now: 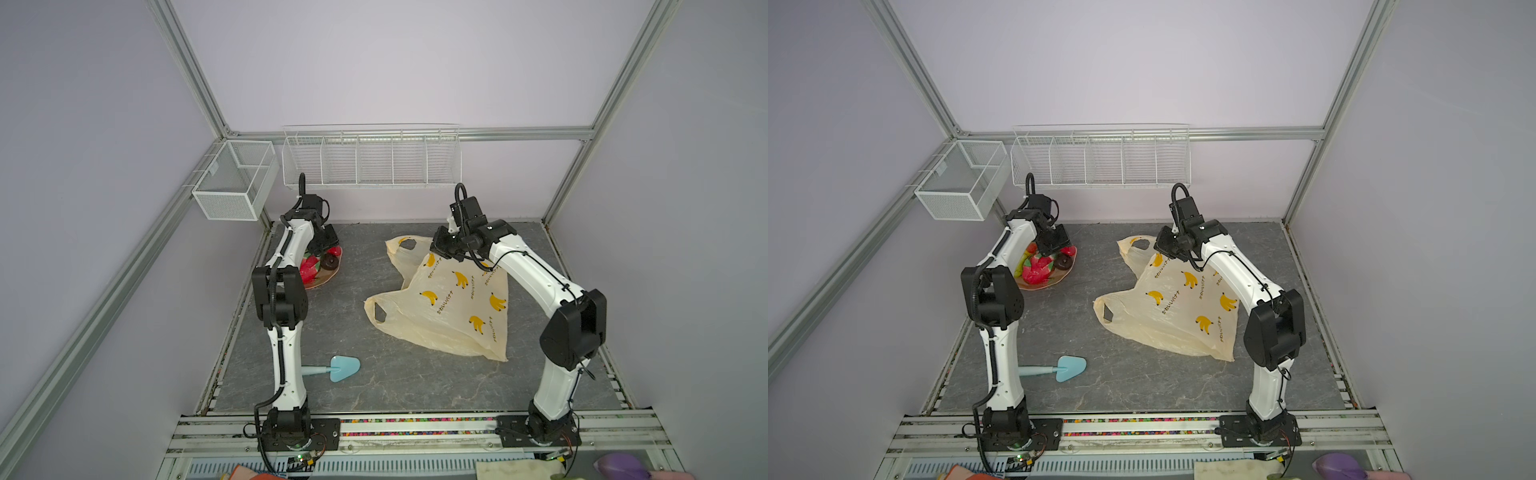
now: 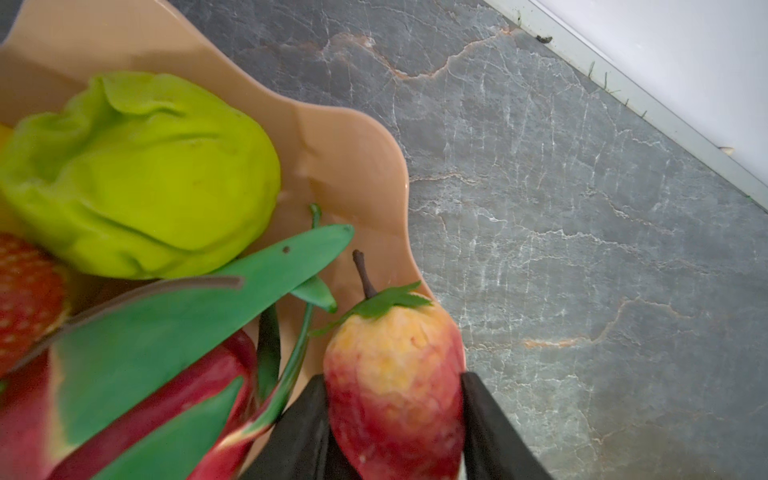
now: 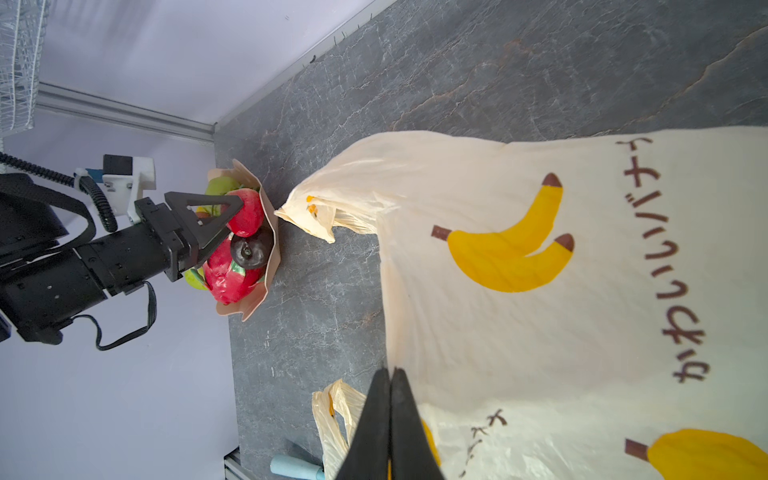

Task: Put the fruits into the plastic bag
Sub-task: 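Grasp the pale red-yellow strawberry in the bowl with the left gripper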

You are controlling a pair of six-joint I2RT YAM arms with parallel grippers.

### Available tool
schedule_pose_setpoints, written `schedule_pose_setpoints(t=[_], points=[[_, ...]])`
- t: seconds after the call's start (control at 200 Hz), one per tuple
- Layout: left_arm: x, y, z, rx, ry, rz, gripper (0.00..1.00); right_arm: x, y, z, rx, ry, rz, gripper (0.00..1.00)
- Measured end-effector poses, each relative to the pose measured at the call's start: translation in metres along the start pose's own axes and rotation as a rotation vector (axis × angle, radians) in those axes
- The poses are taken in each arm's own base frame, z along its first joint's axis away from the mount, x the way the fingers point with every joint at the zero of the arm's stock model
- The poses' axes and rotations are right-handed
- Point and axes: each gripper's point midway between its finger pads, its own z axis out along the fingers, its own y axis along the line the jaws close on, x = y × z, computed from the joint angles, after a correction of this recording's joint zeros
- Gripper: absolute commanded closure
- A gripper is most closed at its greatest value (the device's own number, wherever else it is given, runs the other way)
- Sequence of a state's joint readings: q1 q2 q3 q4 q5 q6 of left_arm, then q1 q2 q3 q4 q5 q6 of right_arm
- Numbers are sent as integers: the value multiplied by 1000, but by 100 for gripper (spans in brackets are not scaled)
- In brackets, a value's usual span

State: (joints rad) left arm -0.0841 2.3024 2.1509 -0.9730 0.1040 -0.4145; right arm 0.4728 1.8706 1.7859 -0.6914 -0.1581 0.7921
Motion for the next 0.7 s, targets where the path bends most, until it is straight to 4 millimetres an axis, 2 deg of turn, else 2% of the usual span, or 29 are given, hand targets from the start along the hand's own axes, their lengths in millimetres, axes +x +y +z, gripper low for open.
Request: schedule_pose_setpoints(t=[0.175, 0.385, 0.52, 0.7], points=[[0, 0, 0, -2, 0, 3, 65, 0, 0, 0, 0, 0, 0, 94], [-1, 0, -4, 1, -6, 4, 70, 0, 0, 0, 0, 0, 0, 94], [-2, -3, -19, 9, -24, 8, 72, 0, 0, 0, 0, 0, 0, 94], [-5, -8, -51, 31, -70, 20, 75, 0, 0, 0, 0, 0, -2, 94]])
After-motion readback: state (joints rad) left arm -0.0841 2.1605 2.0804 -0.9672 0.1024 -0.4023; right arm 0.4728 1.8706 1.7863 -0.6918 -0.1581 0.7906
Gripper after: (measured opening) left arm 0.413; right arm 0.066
